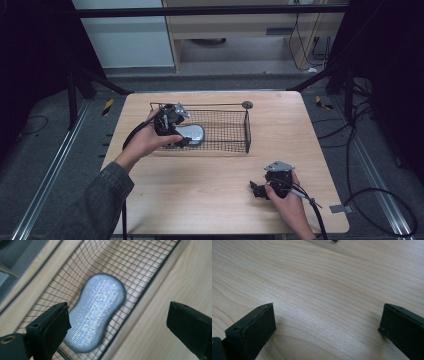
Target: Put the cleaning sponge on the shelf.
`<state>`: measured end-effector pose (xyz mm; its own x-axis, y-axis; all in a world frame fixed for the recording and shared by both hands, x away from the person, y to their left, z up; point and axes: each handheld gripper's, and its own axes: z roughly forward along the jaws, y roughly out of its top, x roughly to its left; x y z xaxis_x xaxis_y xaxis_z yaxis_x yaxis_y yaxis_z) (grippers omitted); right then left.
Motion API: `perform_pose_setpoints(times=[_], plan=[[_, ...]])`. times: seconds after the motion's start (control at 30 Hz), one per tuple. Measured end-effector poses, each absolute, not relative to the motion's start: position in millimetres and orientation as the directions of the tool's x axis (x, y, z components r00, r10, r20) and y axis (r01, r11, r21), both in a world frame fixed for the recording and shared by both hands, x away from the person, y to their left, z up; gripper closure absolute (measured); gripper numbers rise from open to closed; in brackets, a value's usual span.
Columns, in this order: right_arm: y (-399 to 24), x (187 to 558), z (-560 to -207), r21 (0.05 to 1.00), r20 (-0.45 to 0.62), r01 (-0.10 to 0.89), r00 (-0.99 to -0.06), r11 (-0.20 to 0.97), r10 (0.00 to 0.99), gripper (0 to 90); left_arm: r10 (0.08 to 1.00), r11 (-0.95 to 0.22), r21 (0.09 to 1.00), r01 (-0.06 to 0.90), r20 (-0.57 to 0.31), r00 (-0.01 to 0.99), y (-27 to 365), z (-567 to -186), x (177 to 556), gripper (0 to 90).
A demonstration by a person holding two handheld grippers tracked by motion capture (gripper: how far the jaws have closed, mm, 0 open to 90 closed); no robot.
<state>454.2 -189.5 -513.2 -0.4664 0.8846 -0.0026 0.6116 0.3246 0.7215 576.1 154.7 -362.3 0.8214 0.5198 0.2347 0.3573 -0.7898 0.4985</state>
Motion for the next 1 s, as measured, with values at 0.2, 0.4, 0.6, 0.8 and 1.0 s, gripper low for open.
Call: perform_pose_setpoints(times=[0.2, 0.4, 0.6, 0.8, 1.0], plan=[[-189, 454, -513, 0.722, -0.007, 0.611, -0.461, 0.323, 0.887, 0.6, 0.549, -0.761, 0.539, 0.362, 0.235, 0.802, 152, -363, 560, 4.5], [-189, 453, -513, 0.723, -0.007, 0.611, -0.460, 0.322, 0.888, 0.6, 0.572, -0.729, 0.580, 0.363, 0.224, 0.789, 155, -362, 544, 4.4], [-189, 453, -513, 0.723, -0.006, 0.611, -0.460, 0.322, 0.888, 0.6, 0.577, -0.725, 0.582, 0.368, 0.222, 0.786, 162, -367, 527, 4.7], [-189, 453, -513, 0.723, -0.006, 0.611, -0.460, 0.322, 0.888, 0.6, 0.602, -0.707, 0.597, 0.378, 0.228, 0.765, 177, -376, 512, 4.6], [-189, 453, -513, 0.723, -0.007, 0.611, -0.460, 0.322, 0.888, 0.6, 0.618, -0.703, 0.608, 0.368, 0.269, 0.739, 189, -387, 503, 4.9]])
